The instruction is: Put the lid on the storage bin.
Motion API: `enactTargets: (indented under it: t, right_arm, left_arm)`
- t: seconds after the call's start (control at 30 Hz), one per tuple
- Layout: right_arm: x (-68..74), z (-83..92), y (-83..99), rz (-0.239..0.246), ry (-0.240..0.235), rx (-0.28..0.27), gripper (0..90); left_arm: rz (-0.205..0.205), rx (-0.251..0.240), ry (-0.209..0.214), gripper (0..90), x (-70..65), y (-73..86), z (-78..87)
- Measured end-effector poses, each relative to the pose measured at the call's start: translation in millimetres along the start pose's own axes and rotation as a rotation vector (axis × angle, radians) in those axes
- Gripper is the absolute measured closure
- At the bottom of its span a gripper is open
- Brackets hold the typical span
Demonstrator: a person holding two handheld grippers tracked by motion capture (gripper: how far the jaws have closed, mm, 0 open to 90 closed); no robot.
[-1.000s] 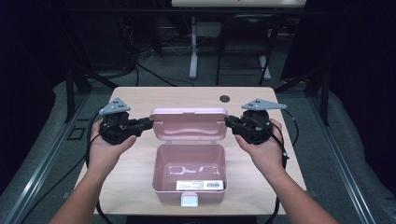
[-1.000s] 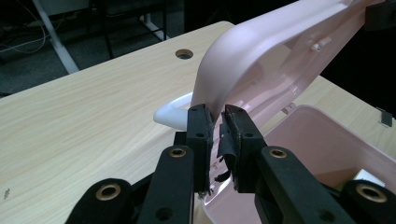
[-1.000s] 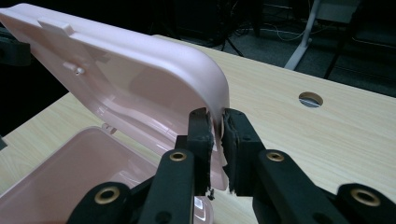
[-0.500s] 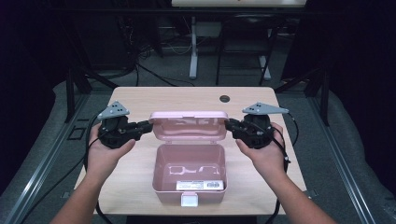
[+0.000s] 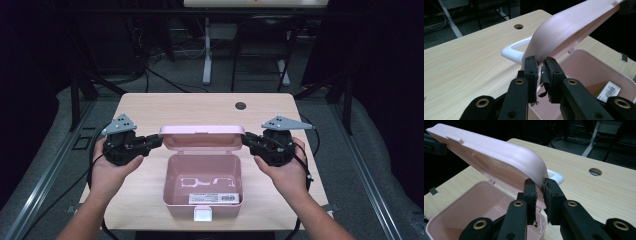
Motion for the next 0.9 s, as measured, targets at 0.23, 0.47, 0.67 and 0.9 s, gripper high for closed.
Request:
enactTargets:
  t: [0.23, 0.47, 0.67, 0.9]
  right_arm:
    - [3.3, 4.4, 6.1, 0.002, -0.012, 0.001, 79.2]
    - [7.2, 7.3, 12.2, 0.010, -0.016, -0.004, 78.3]
    - [9.6, 8.9, 17.7, 0.020, -0.014, -0.008, 77.7]
    - [11.7, 10.1, 24.9, 0.027, -0.024, -0.012, 76.1]
  left_arm:
    - [-0.007, 0.001, -0.001, 81.2, -5.7, 5.8, 3.3]
    - [-0.006, -0.002, 0.006, 81.3, -8.5, 11.0, 5.5]
    - [-0.003, -0.007, 0.017, 81.0, -10.3, 15.3, 6.9]
    - [-0.004, -0.013, 0.034, 80.4, -12.3, 22.0, 8.7]
Point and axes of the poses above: each handheld gripper's, and its own axes: z roughly backward along the jaws, y roughly out of its underside, x roughly to its left, the point moved 1 cm from there along -z, roughly forward along the jaws, and after that the axes turned 7 degrees about x, right-handed, at the moved point
